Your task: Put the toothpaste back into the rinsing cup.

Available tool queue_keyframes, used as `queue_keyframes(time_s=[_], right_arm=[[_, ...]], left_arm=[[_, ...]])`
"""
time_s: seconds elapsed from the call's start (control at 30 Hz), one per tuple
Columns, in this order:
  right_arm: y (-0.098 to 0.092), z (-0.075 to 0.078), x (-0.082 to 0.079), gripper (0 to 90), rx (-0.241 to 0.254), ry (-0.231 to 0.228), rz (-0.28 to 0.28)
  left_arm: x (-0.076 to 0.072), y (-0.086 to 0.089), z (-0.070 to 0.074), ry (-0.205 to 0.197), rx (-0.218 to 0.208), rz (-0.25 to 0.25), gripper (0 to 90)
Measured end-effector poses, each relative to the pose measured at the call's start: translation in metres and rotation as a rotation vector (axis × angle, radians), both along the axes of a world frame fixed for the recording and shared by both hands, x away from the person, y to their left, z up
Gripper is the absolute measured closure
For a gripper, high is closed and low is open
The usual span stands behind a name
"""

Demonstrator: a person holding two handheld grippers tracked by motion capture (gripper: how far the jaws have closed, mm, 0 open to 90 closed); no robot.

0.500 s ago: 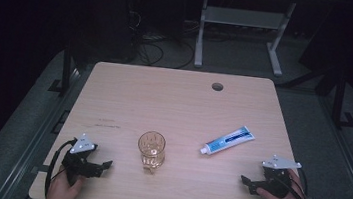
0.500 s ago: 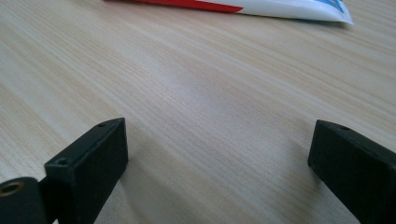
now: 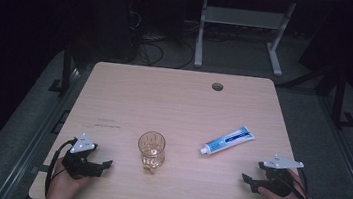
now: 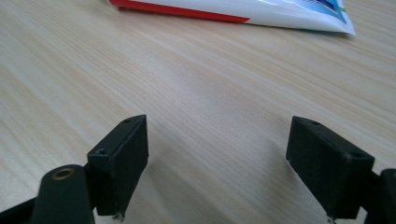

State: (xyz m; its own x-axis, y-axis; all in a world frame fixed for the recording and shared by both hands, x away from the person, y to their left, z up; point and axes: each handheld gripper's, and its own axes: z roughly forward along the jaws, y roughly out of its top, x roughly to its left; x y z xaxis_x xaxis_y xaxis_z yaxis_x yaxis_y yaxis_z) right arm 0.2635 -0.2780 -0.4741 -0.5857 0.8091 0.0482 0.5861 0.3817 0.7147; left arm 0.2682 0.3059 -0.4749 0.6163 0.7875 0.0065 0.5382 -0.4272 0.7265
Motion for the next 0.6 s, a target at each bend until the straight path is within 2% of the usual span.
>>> queue_keyframes(time_s=[0.2, 0.27, 0.37, 0.5, 0.6], right_arm=[[0.004, 0.006, 0.002, 24.0, 0.022, -0.009, 0.009], [0.005, 0.010, 0.005, 31.4, 0.040, -0.009, 0.024], [0.006, 0.013, 0.009, 37.3, 0.066, -0.007, 0.032], [0.008, 0.016, 0.013, 43.0, 0.072, -0.013, 0.037], [0.013, 0.019, 0.016, 54.9, 0.072, 0.002, 0.053]], left_arm=[[0.000, 0.000, 0.000, 0.000, -0.001, 0.000, 13.0], [0.000, 0.000, 0.000, 0.000, -0.001, 0.000, 13.0], [0.000, 0.000, 0.000, 0.000, 0.000, -0.002, 13.0], [0.002, 0.000, 0.000, -0.001, -0.001, -0.003, 13.0], [0.002, 0.000, 0.000, 0.000, -0.004, -0.002, 13.0]])
